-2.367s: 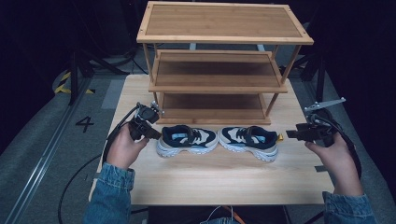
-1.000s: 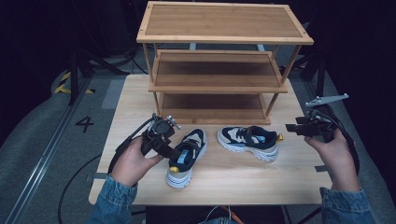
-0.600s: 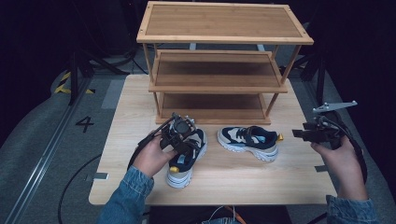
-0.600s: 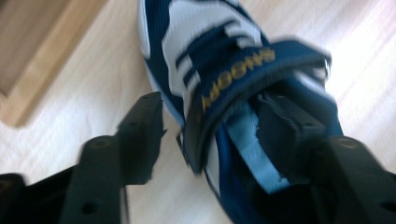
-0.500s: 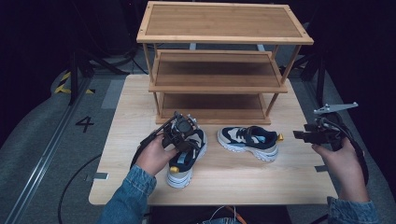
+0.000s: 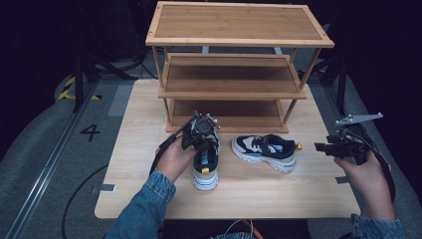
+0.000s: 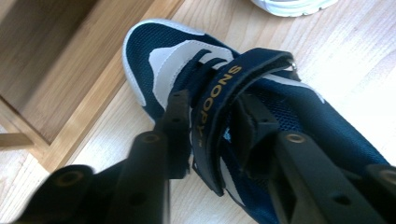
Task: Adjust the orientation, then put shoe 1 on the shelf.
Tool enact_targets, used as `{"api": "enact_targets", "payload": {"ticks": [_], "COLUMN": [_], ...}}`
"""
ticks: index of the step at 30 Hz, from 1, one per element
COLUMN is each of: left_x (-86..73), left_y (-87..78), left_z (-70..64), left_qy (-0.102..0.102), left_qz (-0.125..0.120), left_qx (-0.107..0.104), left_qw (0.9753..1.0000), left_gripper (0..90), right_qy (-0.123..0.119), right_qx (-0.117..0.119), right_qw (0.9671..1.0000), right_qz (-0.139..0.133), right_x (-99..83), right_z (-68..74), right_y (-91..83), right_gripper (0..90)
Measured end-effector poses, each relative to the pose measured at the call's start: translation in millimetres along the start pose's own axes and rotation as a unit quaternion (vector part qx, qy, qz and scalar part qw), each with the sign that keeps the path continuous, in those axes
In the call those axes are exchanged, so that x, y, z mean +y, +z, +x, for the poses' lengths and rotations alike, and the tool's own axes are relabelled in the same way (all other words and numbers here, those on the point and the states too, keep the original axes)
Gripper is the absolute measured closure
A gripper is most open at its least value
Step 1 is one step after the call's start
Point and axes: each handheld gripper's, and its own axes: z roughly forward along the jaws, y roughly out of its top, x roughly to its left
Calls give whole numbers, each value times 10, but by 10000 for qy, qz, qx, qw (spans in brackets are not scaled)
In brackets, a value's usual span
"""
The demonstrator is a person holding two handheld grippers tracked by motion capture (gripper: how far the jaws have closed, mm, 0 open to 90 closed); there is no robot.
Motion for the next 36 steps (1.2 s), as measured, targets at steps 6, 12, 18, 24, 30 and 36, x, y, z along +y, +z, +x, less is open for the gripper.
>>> {"api": "enact_targets", "payload": {"ticks": [6,12,18,24,30,36], "left_x": [-61,-96,-113,-148,-150,-160], "left_y": [-115,-324,-332,-408,-355,-211], "left_z": [20,-50,-135,-250,-381,-368], "left_qy": [-146,-72,115,171,301,221], "left_qz": [-226,-318,120,171,375,548], "left_qx": [-348,-906,-1346,-1639,-1684,-1709], "left_qw": [9990,9954,9908,9862,9845,9835], "left_gripper": [547,521,562,559,509,498], "right_qy": [27,96,120,65,-6,-55], "right_qx": [20,51,97,126,176,246], "right_qw": [10000,9999,9999,9999,9998,9997], "right_qz": [9,-21,-26,-24,-10,-6], "right_x": [3,9,32,59,102,143], "right_z": [-2,-26,-25,-1,21,47], "right_y": [16,5,5,13,51,82], "right_gripper": [443,439,439,440,440,440]}}
